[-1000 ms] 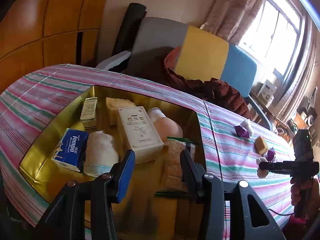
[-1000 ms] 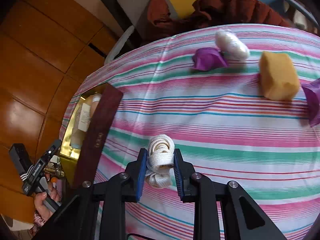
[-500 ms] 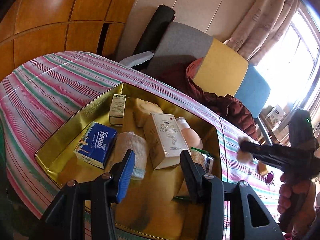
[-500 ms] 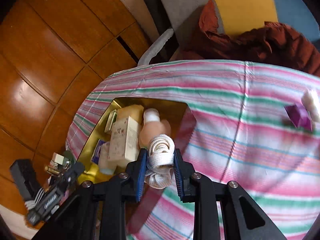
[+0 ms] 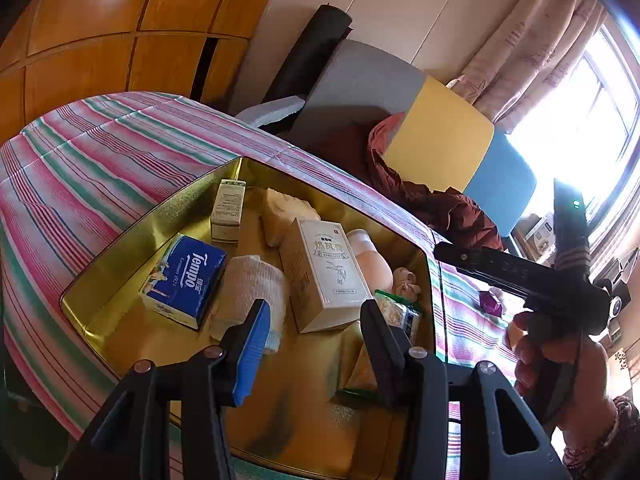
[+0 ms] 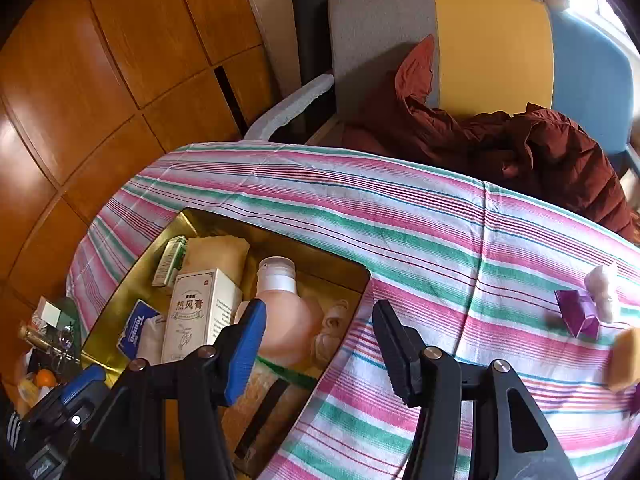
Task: Organize objects
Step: 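Lower the bandage into the tray and open the right tool while the left tool releases the pack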
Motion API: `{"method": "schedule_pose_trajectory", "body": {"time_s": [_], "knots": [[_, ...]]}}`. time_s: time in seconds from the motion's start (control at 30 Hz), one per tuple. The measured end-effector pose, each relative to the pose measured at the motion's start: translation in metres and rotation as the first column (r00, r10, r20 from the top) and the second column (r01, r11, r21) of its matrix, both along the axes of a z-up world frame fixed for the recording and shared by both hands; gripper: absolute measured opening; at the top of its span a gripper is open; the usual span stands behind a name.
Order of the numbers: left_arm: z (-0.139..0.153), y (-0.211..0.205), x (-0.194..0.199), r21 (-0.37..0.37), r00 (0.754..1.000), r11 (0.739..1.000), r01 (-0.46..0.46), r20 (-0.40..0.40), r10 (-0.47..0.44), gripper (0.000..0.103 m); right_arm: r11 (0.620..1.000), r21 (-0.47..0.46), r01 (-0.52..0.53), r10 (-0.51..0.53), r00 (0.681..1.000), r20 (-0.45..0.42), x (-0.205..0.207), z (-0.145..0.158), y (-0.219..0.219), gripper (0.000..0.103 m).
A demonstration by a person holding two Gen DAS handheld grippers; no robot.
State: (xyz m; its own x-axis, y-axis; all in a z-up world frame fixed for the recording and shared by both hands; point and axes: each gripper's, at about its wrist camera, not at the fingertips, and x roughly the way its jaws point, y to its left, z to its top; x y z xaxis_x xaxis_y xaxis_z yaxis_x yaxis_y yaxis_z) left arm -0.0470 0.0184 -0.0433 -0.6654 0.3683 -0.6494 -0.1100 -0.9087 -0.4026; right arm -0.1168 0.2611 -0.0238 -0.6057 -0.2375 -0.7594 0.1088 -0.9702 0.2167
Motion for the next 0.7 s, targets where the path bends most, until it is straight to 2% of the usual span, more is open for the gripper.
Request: {"method": "schedule_pose_trajectory", "body": {"time_s": [0.2, 0.4, 0.7], "knots": [[-0.003, 0.01, 0.004, -0.005, 0.999, 0.999, 0.033, 0.001, -0.033, 0.047, 1.0, 0.004, 0.003, -0.003, 1.0, -0.022, 0.025, 0.001, 0.011, 0.058], [-0.002, 0.031, 0.014, -0.03, 0.995, 0.995, 0.095, -0.011, -0.096, 0.047, 1.0, -0.028, 0.011, -0.011, 1.0, 0.008, 0.054, -0.006, 0.021, 0.059], [0.003, 0.067, 0.035, -0.062, 0.973, 0.972, 0.228, -0.034, -0.23, 0.047, 0.998, 0.053, 0.018, -0.023, 0.995, 0.099, 0.092, -0.038, 0.048, 0.063]]}}
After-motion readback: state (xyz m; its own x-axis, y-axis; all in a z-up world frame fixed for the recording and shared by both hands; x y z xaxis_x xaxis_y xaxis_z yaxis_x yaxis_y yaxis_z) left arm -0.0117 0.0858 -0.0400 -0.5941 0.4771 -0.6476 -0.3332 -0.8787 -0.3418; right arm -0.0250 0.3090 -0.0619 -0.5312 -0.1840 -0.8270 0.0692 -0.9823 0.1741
